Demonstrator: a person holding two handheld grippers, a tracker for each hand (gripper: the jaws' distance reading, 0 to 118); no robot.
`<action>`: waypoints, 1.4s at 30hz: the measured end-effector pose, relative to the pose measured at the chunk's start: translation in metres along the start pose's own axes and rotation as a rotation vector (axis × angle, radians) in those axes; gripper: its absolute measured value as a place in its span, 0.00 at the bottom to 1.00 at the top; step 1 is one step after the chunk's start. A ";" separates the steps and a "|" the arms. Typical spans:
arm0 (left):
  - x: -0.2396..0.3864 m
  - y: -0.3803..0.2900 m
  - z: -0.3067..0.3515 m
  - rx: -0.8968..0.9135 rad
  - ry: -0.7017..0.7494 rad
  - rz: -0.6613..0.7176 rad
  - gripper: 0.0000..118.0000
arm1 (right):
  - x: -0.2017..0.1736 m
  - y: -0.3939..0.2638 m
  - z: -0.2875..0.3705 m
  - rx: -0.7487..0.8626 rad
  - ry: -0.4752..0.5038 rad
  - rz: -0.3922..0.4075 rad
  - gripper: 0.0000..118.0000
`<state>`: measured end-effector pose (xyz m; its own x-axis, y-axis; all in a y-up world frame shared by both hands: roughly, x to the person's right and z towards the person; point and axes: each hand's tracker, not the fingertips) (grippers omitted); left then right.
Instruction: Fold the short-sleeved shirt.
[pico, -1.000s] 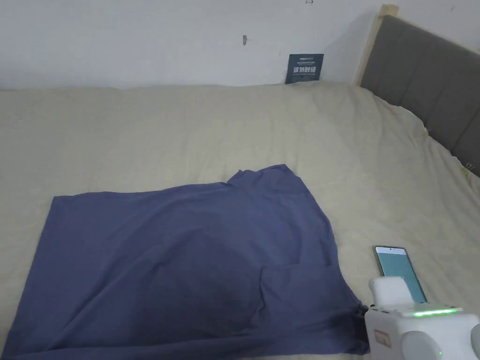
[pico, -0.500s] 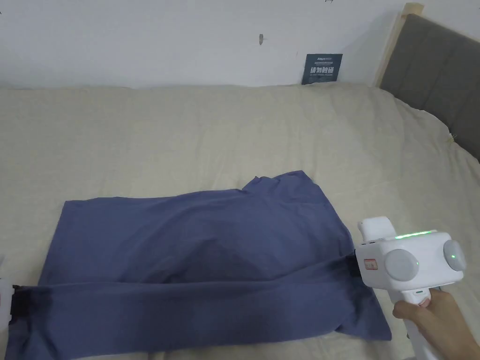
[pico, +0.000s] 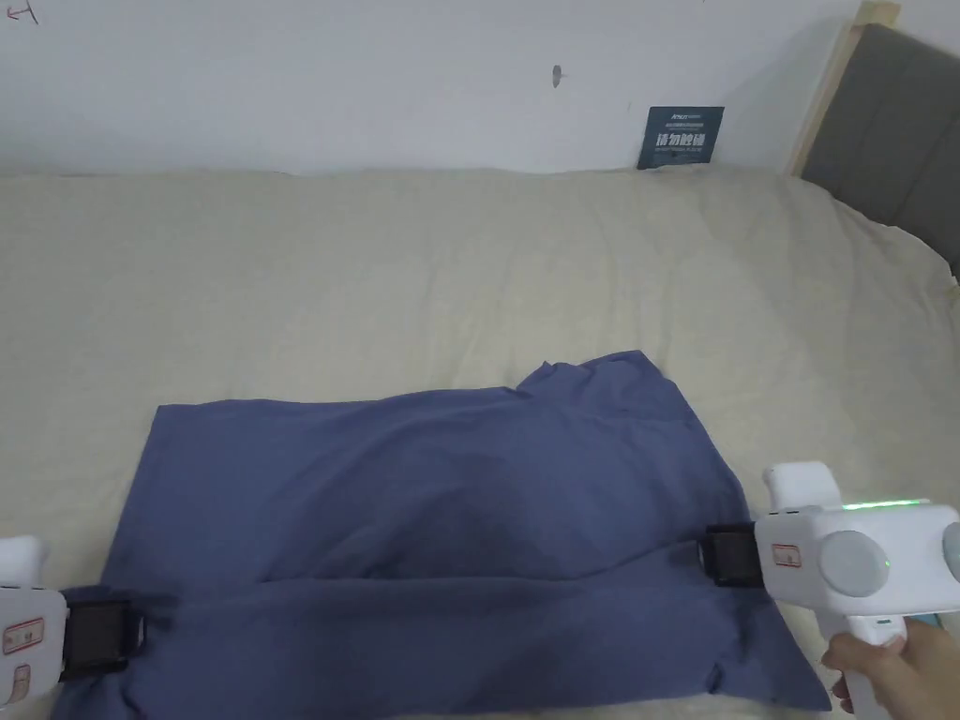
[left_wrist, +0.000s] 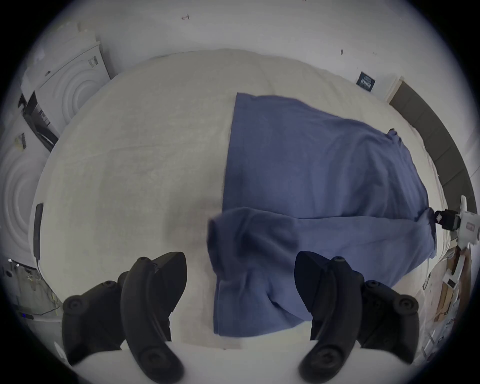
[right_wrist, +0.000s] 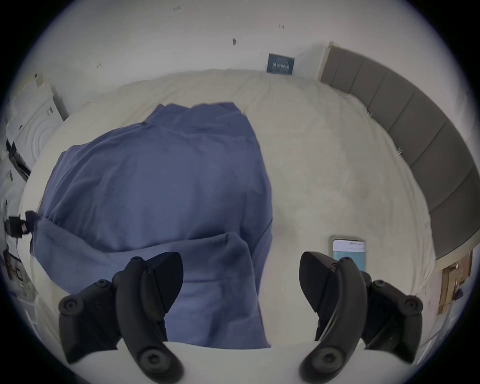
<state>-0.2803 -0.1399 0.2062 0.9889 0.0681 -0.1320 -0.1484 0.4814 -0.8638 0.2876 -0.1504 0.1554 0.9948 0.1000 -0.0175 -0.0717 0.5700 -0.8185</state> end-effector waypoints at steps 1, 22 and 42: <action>0.000 -0.001 0.008 0.012 -0.001 -0.007 0.78 | -0.001 -0.002 0.011 0.008 0.022 0.014 0.85; 0.009 -0.110 0.069 0.035 -0.063 -0.034 0.00 | -0.086 -0.086 0.092 0.077 0.215 0.050 0.03; -0.024 -0.070 -0.027 -0.007 -0.048 0.073 0.94 | -0.109 -0.079 0.081 -0.008 0.214 0.122 0.03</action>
<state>-0.2941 -0.1991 0.2567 0.9746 0.1447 -0.1709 -0.2196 0.4679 -0.8561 0.1792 -0.1400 0.2683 0.9715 -0.0078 -0.2368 -0.1924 0.5577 -0.8075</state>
